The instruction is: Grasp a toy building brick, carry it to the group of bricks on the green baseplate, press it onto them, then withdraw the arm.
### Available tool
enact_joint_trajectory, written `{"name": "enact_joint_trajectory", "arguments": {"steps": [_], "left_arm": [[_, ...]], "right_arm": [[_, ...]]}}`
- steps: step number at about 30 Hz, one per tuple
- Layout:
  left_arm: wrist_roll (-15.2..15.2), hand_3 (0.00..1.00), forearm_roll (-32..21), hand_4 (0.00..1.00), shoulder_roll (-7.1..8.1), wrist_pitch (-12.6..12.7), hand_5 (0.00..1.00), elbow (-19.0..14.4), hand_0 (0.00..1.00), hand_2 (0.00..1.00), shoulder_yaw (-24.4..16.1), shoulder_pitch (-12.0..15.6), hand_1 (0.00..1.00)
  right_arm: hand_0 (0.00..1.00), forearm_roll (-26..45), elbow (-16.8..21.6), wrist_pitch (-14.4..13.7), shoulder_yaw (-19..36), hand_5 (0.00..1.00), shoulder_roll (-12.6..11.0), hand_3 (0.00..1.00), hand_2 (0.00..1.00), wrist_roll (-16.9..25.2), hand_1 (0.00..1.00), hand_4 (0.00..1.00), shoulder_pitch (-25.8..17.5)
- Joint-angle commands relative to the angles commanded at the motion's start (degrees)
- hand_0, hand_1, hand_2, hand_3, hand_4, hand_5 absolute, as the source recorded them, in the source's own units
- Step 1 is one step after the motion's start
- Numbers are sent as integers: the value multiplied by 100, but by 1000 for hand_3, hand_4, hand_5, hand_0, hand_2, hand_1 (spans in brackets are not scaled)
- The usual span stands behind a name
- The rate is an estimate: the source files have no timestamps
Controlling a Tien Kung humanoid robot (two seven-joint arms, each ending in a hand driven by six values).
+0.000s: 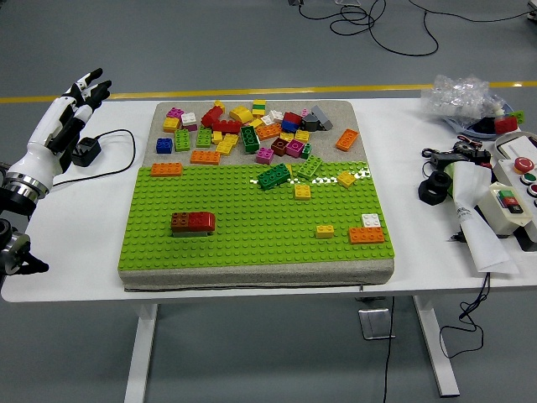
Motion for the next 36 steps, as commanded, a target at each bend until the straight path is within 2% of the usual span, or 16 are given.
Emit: {"name": "enact_joint_trajectory", "arguments": {"steps": [7, 8, 13, 14, 19, 20, 25, 26, 31, 32, 36], "left_arm": [[3, 991, -3, 865, -27, -12, 855, 41, 998, 959, -5, -57, 968], [2, 990, -2, 861, -28, -12, 855, 44, 998, 959, -5, -63, 968], [3, 990, 22, 861, -46, -16, 855, 65, 998, 959, -19, -98, 968], [4, 989, 23, 857, -46, -18, 852, 67, 998, 959, -19, -102, 968], [4, 989, 32, 857, -35, -21, 852, 79, 998, 959, -18, -143, 968], [3, 989, 35, 848, -31, -21, 846, 80, 998, 958, -19, -151, 968], [4, 989, 51, 848, -25, -24, 846, 83, 998, 958, -58, -156, 968], [6, 988, 59, 842, -31, -25, 844, 82, 998, 958, -75, -147, 968], [9, 988, 71, 842, -46, -34, 844, 91, 998, 958, -91, -142, 968], [9, 987, 72, 841, -45, -34, 847, 93, 998, 958, -93, -144, 967], [11, 987, 79, 841, -38, -31, 847, 110, 998, 958, -103, -165, 967]], "right_arm": [[710, 37, 0, -99, 12, 613, -8, 494, 633, -16, 603, 869, 31], [716, 39, 0, -102, 12, 634, -6, 525, 650, -13, 622, 901, 34], [716, 8, 0, -127, 98, 634, 7, 525, 650, 64, 622, 901, 73], [756, 2, 0, -121, 116, 657, 6, 649, 714, 77, 690, 954, 77], [756, -27, 0, -73, 202, 657, -2, 649, 714, 119, 690, 954, 77], [801, -41, 0, -51, 219, 705, -4, 772, 778, 130, 756, 998, 74], [801, -87, 0, -20, 297, 705, 2, 772, 778, 207, 756, 998, 65], [842, -95, 0, -22, 320, 783, 11, 811, 825, 234, 804, 998, 69], [842, -104, 0, -9, 374, 783, 25, 811, 825, 291, 804, 998, 80], [886, -104, 0, -3, 376, 812, 25, 856, 863, 293, 835, 998, 81], [886, -60, 0, 75, 355, 812, 12, 856, 863, 304, 835, 998, 87]]}}
